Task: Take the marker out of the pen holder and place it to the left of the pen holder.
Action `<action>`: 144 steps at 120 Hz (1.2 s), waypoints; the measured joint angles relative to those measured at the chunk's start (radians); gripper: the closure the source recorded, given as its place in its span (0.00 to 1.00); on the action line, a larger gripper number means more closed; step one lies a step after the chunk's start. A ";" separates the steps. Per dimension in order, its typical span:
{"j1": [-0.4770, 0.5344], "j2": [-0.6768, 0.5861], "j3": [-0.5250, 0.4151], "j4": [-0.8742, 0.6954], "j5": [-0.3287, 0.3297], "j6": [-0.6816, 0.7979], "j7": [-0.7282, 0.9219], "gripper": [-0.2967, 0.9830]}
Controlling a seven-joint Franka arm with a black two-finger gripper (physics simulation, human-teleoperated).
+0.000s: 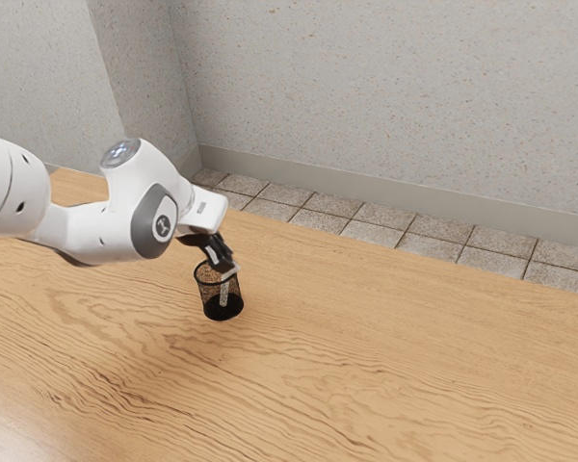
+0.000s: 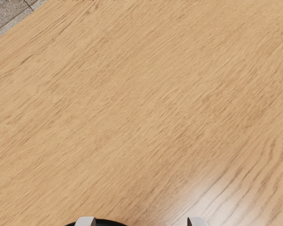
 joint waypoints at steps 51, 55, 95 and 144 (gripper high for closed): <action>0.000 -0.003 0.005 -0.005 -0.037 -0.001 0.089 0.72; 0.001 -0.002 0.006 -0.005 -0.040 -0.002 0.094 0.72; 0.006 0.018 0.016 0.011 -0.074 -0.004 0.129 0.75; 0.007 -0.078 0.052 -0.003 -0.105 -0.027 0.148 0.84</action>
